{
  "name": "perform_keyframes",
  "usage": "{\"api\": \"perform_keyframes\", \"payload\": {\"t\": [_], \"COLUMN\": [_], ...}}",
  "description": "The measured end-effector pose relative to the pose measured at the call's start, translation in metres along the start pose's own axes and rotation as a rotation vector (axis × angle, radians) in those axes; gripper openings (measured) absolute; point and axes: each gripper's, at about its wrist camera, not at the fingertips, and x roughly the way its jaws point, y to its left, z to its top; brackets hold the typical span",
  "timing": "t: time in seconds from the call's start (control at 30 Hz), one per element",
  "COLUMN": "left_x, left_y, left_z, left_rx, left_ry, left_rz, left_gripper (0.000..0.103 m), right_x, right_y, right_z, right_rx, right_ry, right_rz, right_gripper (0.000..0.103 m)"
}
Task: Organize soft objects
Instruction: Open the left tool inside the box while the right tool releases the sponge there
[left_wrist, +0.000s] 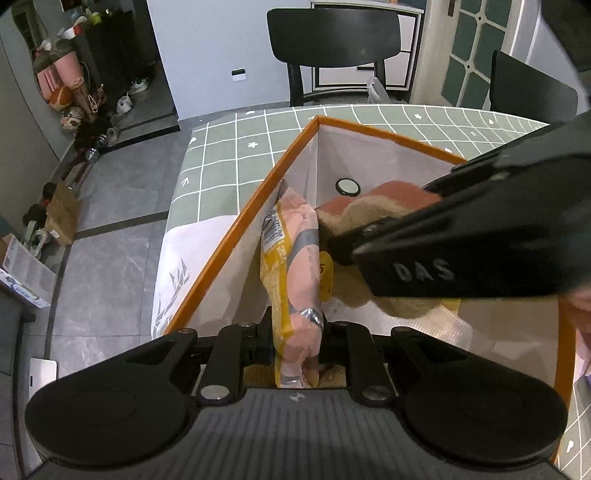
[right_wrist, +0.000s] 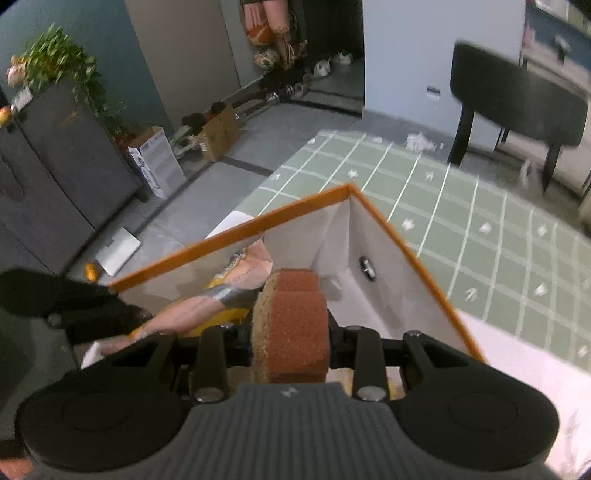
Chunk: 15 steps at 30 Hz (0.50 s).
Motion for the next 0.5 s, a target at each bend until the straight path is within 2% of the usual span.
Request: {"api": "perform_keyframes", "payload": {"t": [0.17,0.23,0.27,0.3,0.5], "left_x": [0.006,0.007,0.008,0.008,0.008], "left_y": [-0.003,-0.005,-0.006,-0.007,-0.018], "left_z": [-0.002,-0.001,0.0,0.0,-0.002], "left_rx": [0.015,0.02,0.021,0.024,0.051], "left_ry": [0.017,0.019,0.021,0.021,0.016], "left_rz": [0.018,0.016,0.016,0.014,0.02], "left_gripper": [0.021,0.021,0.022,0.023,0.03], "right_x": [0.022,0.026,0.027,0.027,0.02], "right_y": [-0.012,-0.011,-0.008,-0.006,-0.002], "right_z": [0.001,-0.002,-0.003,-0.004,-0.005], "right_rx": [0.056,0.036,0.012,-0.016,-0.11], "right_ry": [0.039,0.05,0.052,0.051,0.044], "right_rz": [0.031,0.002,-0.031,-0.072,-0.146], "right_gripper": [0.033,0.041,0.049,0.052,0.052]}}
